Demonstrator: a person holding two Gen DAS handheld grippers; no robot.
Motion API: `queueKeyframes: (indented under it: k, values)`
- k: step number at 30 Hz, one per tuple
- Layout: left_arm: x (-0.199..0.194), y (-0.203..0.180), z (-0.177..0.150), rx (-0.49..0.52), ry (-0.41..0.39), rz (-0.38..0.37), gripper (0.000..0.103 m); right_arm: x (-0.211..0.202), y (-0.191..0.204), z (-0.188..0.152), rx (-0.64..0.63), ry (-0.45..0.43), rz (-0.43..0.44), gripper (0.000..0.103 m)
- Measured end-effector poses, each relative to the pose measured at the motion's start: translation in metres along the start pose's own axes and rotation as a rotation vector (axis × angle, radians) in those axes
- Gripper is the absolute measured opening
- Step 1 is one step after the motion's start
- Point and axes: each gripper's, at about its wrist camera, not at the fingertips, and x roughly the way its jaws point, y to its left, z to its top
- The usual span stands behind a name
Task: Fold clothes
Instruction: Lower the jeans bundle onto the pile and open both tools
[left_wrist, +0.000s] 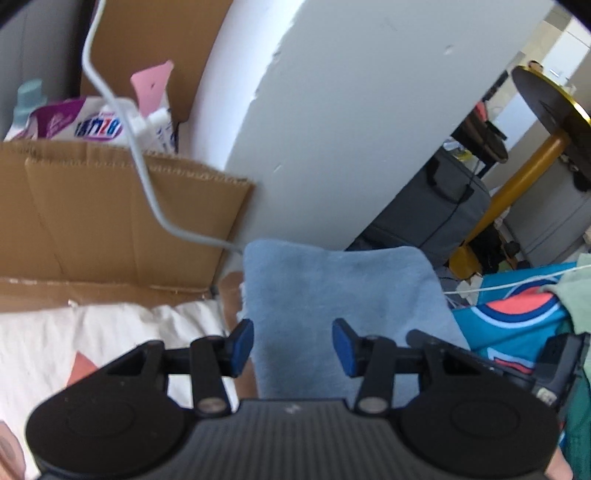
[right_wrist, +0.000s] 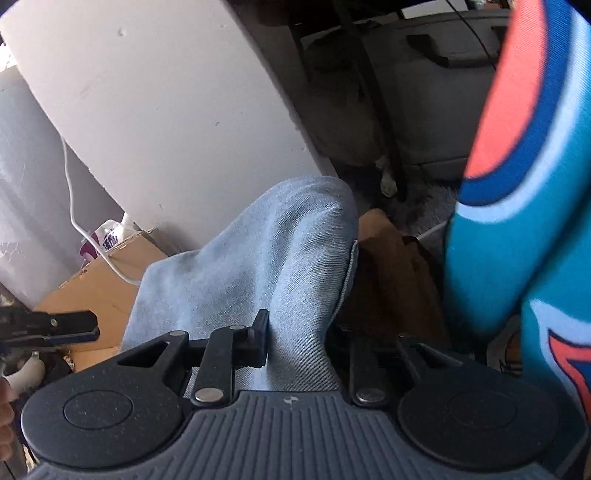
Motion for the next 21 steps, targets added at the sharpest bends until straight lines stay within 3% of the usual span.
queueKeyframes:
  k: [4, 9, 14, 16, 21]
  values:
    - [0.016, -0.004, -0.002, 0.007, 0.021, -0.034, 0.047, 0.008, -0.002, 0.006, -0.029, 0.014, 0.004, 0.025]
    - [0.048, -0.007, -0.011, 0.038, 0.051, -0.004, 0.043, 0.027, -0.01, 0.011, -0.033, 0.051, -0.021, 0.028]
    - [0.059, -0.004, -0.015, 0.038, 0.054, 0.01, 0.043, 0.033, -0.009, 0.012, -0.006, 0.051, -0.052, 0.041]
    - [0.062, -0.004, -0.016, 0.049, 0.063, 0.032, 0.043, 0.028, -0.006, 0.012, 0.006, 0.04, -0.049, 0.053]
    - [0.063, -0.003, -0.019, 0.05, 0.065, 0.051, 0.044, 0.014, 0.003, 0.014, 0.01, 0.018, -0.043, 0.066]
